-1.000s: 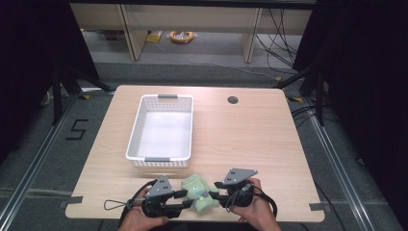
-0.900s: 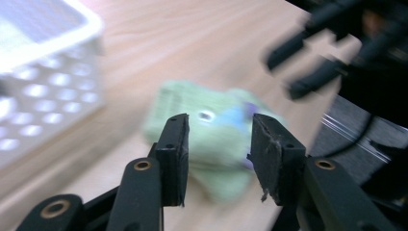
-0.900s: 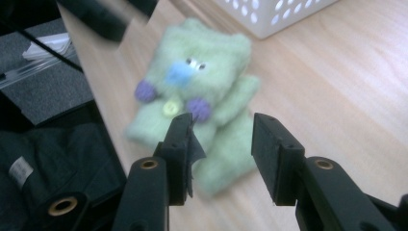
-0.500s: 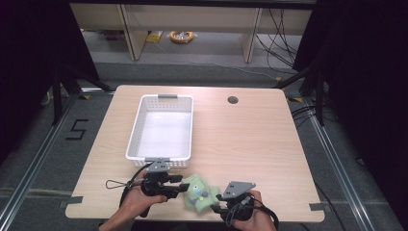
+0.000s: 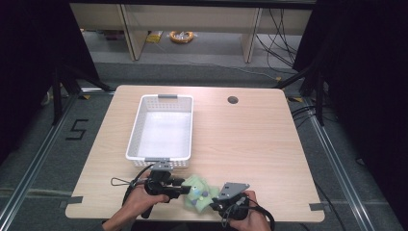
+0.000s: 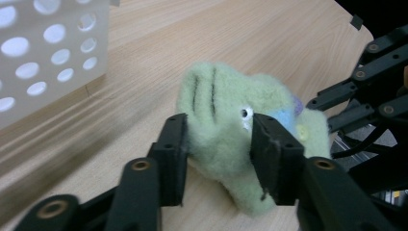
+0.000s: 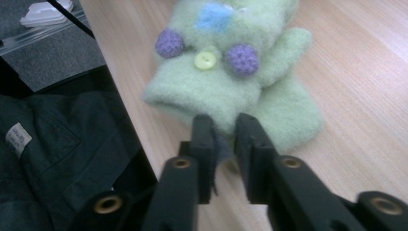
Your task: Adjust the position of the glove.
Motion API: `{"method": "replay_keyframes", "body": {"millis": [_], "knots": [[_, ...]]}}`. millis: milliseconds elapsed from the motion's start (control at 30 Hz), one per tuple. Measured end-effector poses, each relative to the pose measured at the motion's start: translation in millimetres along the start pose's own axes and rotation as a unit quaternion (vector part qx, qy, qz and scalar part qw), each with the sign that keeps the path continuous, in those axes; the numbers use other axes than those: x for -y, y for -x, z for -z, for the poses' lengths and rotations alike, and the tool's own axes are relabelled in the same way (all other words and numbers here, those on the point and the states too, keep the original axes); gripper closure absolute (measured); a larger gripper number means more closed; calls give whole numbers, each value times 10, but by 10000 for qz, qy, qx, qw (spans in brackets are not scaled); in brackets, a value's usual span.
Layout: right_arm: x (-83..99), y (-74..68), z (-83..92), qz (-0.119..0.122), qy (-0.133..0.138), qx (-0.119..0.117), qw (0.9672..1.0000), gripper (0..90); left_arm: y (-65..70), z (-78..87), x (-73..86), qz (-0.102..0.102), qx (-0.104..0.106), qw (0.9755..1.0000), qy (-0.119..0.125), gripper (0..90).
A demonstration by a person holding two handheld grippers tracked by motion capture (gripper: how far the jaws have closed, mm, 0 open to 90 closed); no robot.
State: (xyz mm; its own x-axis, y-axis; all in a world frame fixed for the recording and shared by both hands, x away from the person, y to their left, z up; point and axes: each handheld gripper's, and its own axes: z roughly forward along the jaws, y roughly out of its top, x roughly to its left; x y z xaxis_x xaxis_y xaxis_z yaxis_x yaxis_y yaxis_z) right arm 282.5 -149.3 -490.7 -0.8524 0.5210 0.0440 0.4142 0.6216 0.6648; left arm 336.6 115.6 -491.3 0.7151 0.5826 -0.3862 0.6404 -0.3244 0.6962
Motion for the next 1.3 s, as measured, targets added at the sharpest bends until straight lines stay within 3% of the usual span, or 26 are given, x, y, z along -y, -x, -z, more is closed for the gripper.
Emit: {"method": "replay_keyframes", "body": {"millis": [133,233,267,367,500,600,733,1133,1300], "knots": [[-14,23,44,118,111,41,9999,864,6,11,16,-74,-30,10000,-38,754],[-17,35,70,91,92,85,9999,866,15,21,18,-139,-2,9999,-57,778],[-14,47,67,128,195,85,9997,868,31,25,20,-113,-39,9999,11,786],[-20,48,109,-29,227,70,9997,868,78,77,11,-195,18,9998,86,789],[-57,117,222,7,343,152,9993,870,192,161,11,-235,138,9993,253,788],[-63,194,274,-57,385,212,9990,871,289,207,29,-139,299,9983,488,786],[-71,301,284,-68,397,166,9991,872,371,217,82,-40,352,9977,571,784],[-151,476,100,363,258,35,9990,873,423,92,305,331,162,9964,759,774],[-158,512,40,492,191,14,9986,860,434,74,365,299,87,9969,723,759]]}}
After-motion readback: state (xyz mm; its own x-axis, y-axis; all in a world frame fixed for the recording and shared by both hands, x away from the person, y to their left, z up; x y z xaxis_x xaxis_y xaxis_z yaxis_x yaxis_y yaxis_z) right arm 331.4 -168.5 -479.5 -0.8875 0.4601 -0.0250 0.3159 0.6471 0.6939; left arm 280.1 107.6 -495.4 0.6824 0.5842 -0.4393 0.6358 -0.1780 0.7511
